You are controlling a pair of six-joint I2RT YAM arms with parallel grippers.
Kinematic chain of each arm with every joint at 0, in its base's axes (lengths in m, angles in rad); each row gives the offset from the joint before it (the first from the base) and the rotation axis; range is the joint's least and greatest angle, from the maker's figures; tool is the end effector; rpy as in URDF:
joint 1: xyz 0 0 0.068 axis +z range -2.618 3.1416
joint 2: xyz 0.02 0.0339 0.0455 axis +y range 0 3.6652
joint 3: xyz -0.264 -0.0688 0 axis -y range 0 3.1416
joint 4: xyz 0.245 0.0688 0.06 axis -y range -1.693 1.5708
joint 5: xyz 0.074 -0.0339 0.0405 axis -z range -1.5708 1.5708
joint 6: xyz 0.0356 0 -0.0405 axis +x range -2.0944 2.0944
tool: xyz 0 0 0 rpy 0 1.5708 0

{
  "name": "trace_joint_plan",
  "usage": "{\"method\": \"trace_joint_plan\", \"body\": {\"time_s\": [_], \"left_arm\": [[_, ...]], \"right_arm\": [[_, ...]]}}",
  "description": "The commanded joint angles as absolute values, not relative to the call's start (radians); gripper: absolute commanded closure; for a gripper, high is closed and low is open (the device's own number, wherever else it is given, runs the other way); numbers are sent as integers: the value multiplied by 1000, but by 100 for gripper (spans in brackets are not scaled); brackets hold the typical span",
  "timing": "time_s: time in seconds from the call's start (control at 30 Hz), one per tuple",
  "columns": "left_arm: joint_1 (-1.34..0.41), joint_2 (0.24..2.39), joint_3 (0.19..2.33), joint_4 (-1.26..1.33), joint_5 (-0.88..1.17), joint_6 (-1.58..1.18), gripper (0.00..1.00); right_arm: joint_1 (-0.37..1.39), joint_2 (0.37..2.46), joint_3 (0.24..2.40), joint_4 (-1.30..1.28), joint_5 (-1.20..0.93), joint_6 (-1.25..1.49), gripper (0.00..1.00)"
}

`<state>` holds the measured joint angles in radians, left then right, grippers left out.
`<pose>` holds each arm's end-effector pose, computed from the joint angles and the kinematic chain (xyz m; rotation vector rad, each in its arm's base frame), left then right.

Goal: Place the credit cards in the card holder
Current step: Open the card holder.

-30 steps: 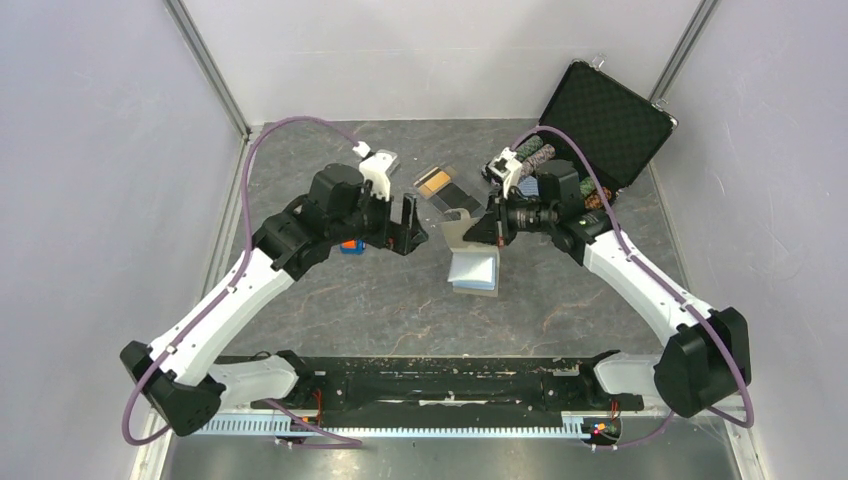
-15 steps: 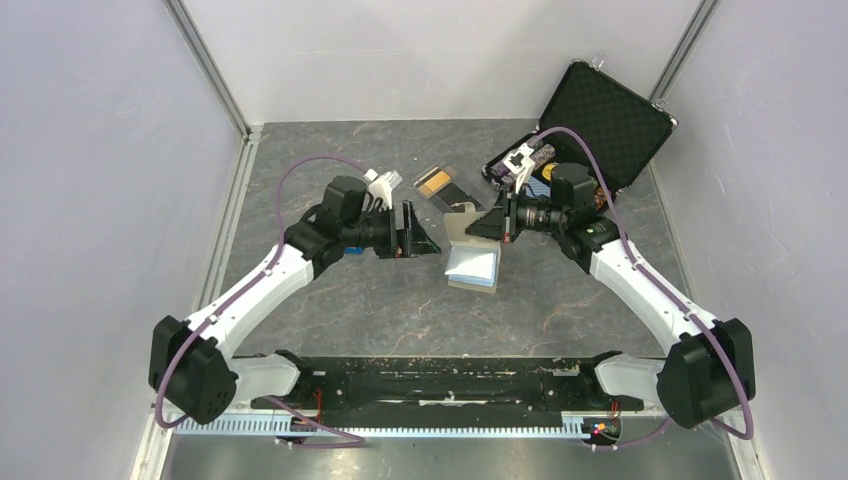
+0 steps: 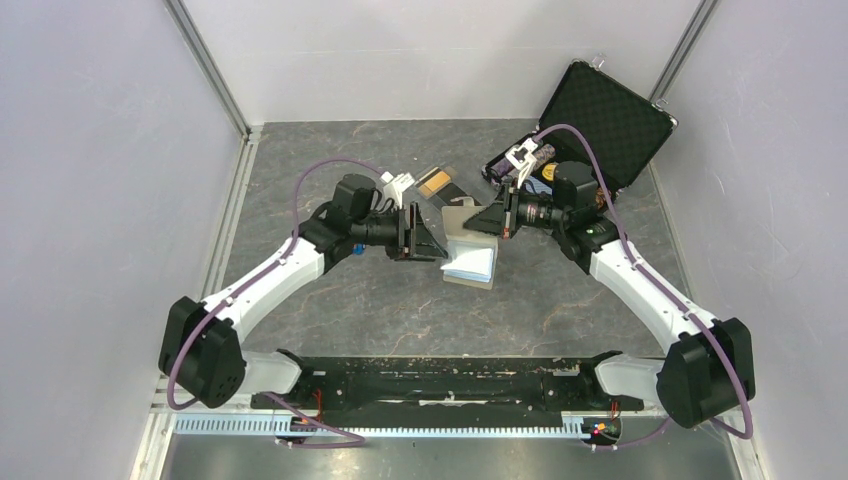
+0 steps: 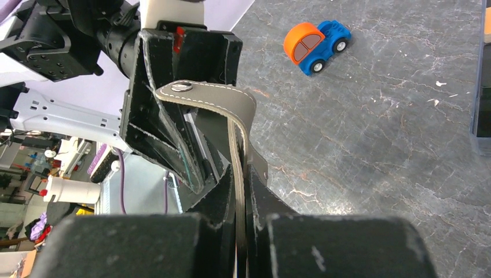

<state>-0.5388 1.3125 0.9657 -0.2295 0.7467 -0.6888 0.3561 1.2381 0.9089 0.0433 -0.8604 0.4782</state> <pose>0.2342 -0.1682 0.2873 0.3173 2.3448 -1.4646 0.2514 0.1223 0.3132 -0.5279 1.9093 1.3541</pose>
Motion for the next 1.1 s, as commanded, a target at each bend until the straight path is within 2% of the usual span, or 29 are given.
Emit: {"method": "trace_joint_plan", "body": {"time_s": [0.0,0.07,0.13,0.27,0.37,0.43,0.5,0.67,0.8,1.07], "left_arm": [[-558,1341,976,-189,803,-719,37],[-567,1350,983,-196,797,-713,40],[-573,1357,991,-196,798,-712,48],[-575,1362,1018,-222,787,-696,73],[-575,1364,1039,-260,782,-662,79],[-575,1364,1053,-277,776,-651,79],[-575,1365,1068,-299,773,-638,73],[-575,1358,1088,-278,793,-653,68],[-575,1369,1120,-322,778,-628,56],[-602,1423,1215,-518,719,-486,52]], "right_arm": [[353,1240,942,106,-882,514,100],[353,1243,946,111,-881,520,100],[353,1245,946,115,-880,522,100],[353,1245,938,117,-881,523,100],[353,1245,930,121,-881,524,100],[353,1245,928,123,-882,527,100],[353,1248,926,123,-885,527,100],[353,1249,914,133,-894,532,100],[353,1247,901,138,-899,534,100],[353,1248,891,142,-905,534,100]]}}
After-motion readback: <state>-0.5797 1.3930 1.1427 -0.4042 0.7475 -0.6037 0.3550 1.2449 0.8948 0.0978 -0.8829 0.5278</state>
